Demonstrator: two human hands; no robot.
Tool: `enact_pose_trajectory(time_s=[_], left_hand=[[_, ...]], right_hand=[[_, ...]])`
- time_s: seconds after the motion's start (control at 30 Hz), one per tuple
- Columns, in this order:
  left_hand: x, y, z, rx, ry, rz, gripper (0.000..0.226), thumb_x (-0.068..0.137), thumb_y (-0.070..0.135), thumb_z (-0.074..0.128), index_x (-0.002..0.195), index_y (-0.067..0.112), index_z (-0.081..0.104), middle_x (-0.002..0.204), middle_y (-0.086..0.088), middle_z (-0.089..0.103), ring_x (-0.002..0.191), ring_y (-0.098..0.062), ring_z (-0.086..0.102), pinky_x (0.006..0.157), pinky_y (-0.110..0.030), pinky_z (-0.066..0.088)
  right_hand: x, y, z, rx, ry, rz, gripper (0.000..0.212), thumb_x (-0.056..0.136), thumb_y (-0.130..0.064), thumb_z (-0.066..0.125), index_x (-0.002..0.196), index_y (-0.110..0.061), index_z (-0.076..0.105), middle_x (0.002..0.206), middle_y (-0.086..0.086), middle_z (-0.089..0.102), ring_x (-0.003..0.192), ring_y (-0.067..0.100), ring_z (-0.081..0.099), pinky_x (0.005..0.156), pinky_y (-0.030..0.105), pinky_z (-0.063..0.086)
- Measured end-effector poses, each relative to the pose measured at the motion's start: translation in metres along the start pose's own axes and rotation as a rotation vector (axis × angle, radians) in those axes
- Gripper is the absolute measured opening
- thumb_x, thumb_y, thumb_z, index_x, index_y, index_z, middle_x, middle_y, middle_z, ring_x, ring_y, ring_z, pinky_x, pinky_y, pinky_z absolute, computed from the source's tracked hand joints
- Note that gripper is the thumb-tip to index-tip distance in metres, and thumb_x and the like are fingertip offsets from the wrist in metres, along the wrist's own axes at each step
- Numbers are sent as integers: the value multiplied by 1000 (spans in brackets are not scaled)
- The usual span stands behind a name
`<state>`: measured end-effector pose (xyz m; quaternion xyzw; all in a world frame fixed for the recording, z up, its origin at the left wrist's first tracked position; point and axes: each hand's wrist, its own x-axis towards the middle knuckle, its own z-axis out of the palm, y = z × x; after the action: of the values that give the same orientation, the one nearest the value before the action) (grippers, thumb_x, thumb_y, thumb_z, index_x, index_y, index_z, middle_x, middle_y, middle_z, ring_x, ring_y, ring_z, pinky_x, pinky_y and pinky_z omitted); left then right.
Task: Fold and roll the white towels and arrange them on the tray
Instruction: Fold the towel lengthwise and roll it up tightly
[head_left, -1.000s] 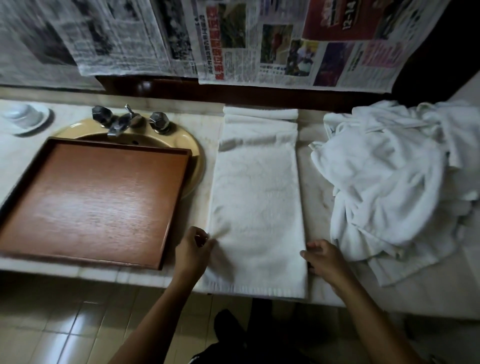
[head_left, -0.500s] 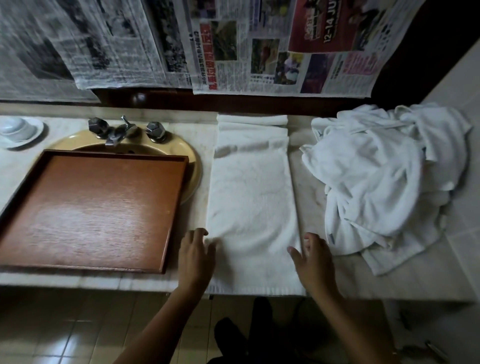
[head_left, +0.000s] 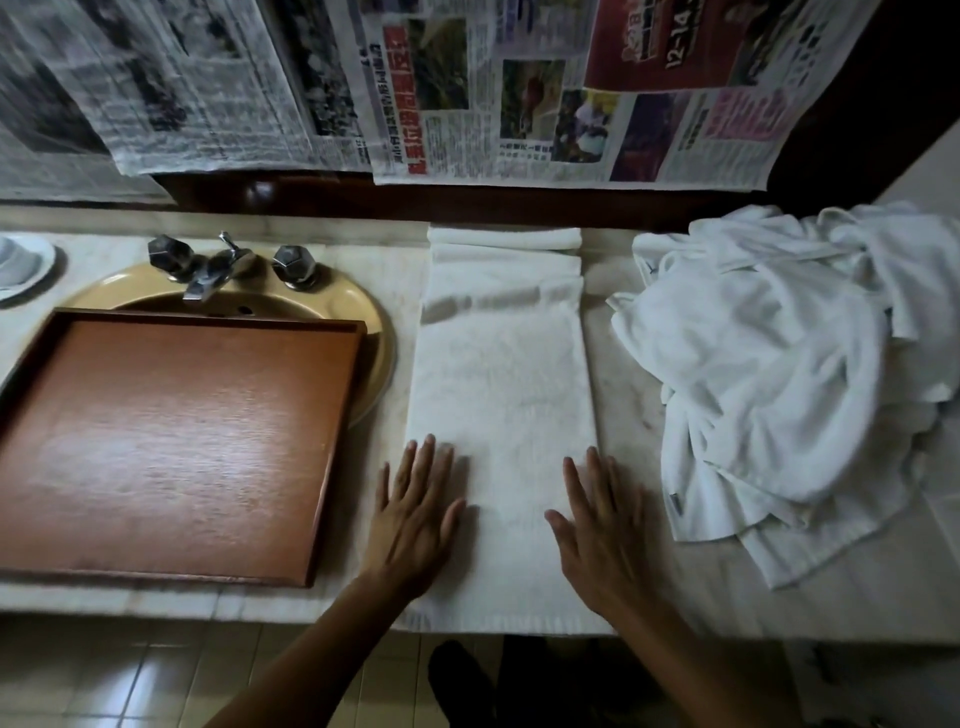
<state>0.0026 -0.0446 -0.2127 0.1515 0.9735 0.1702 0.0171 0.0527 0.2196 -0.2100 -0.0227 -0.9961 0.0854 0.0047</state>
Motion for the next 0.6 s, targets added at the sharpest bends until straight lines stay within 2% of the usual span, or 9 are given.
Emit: enact_pose_trajectory(time_s=[0.07,0.17,0.3,0.4,0.47,0.6], left_hand=[[23,20,-1,-15,-17,58,65,107,50,24,165,25,8,172,-1,-3,159,-20,-6,128,-46,-2],[49,25,7,4,-131,94,63,109,55,22,164,33,1,171,4,-10,157,-17,-15,128,-50,1],[55,-21,8,33,-73,47,63,106,53,31,163,32,16,172,2,5,159,-20,1,125,-54,16],[57,-43,-4,18,-26,-37,65,105,51,30,164,26,17,172,-1,4,159,-22,1,126,-54,14],[76,-30,-8,21,8,3,65,105,48,31,164,23,18,172,-4,7,159,-23,2,127,-53,12],[127,-2,1,43,-100,94,63,108,54,26,164,32,8,172,2,-2,158,-19,-8,128,-51,6]], right_hand=[[23,-16,-1,20,-1,-33,68,105,-58,27,164,-24,20,173,7,5,158,32,10,121,63,16],[52,-28,9,7,-44,-88,67,105,-58,30,164,-25,23,172,7,9,159,30,7,122,64,15],[58,6,10,-34,-66,-90,62,105,-56,31,162,-31,26,172,1,11,159,25,9,120,65,16],[61,24,2,-32,-39,-77,62,107,-55,28,162,-27,27,172,4,10,158,32,13,120,65,18],[82,14,1,38,10,-43,62,106,-54,31,162,-26,30,172,7,13,157,35,15,122,64,13],[136,-21,7,38,16,-115,59,106,-53,35,160,-30,33,171,6,19,158,31,14,122,63,14]])
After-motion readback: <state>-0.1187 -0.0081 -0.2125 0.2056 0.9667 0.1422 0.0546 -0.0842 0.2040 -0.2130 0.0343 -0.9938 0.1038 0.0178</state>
